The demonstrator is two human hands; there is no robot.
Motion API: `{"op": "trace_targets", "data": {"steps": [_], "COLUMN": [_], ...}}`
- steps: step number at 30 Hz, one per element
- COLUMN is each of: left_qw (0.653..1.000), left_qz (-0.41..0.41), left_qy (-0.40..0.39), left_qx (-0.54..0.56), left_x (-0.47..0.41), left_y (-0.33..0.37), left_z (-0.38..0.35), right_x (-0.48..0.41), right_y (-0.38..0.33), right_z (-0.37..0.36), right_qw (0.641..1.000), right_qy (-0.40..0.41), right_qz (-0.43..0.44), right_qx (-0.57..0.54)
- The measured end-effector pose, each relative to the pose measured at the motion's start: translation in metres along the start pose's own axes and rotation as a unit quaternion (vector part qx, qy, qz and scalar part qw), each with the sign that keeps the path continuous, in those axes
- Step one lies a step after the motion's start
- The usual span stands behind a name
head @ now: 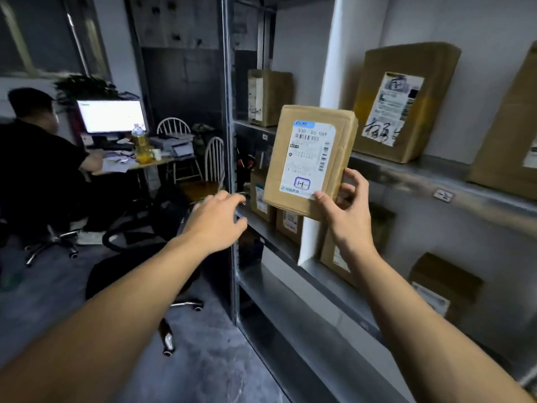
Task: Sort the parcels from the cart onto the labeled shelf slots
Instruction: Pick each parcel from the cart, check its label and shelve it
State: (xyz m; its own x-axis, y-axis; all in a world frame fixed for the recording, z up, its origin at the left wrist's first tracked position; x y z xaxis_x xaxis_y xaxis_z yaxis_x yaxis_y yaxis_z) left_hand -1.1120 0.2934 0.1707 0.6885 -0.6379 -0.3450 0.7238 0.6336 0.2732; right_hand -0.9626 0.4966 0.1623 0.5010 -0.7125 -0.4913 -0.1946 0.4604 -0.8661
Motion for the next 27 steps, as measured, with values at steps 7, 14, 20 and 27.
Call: {"op": "trace_targets", "data": {"steps": [7,14,20,27], "left_qw": [0.999,0.991,0.981,0.957], "left_qz": [-0.037,-0.116,-0.167,-0.225], "left_qy": [0.012,0.024,0.03,0.044], "left_qx": [0.039,0.061,0.098,0.176], "left_x": [-0.099,-0.201,-0.262,-0.315], "left_y": [-0.073,-0.131,-0.139,-0.126], "left_z": [0.0,0.028,0.024,0.007], "right_x": [-0.071,-0.142,-0.181,-0.22], "right_y": [-0.01,-0.033,-0.032,-0.022], "right_z": [-0.089,-0.162,-0.169,-0.154], "right_qw": [0.999,0.993,0.982,0.962], "right_qy": [0.009,0.095,0.142,0.177], "right_qz": [0.045,0.065,0.066,0.072], "right_qx": [-0.004,0.021,0.103,0.194]}}
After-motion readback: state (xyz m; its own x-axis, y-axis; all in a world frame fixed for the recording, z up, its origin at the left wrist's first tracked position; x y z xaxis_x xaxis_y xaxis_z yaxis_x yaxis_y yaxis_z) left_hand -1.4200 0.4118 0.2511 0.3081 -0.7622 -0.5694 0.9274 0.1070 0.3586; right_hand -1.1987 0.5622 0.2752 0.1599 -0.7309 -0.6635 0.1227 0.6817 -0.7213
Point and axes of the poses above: each hand's wrist, its own x-axis away from the middle knuckle, its own z-axis out of the back of the hand, y = z × x, the point moved 3 cm from there along -x, towards the middle knuckle, and after that the axes turned 3 degrees about x, right-handed, at the moved point
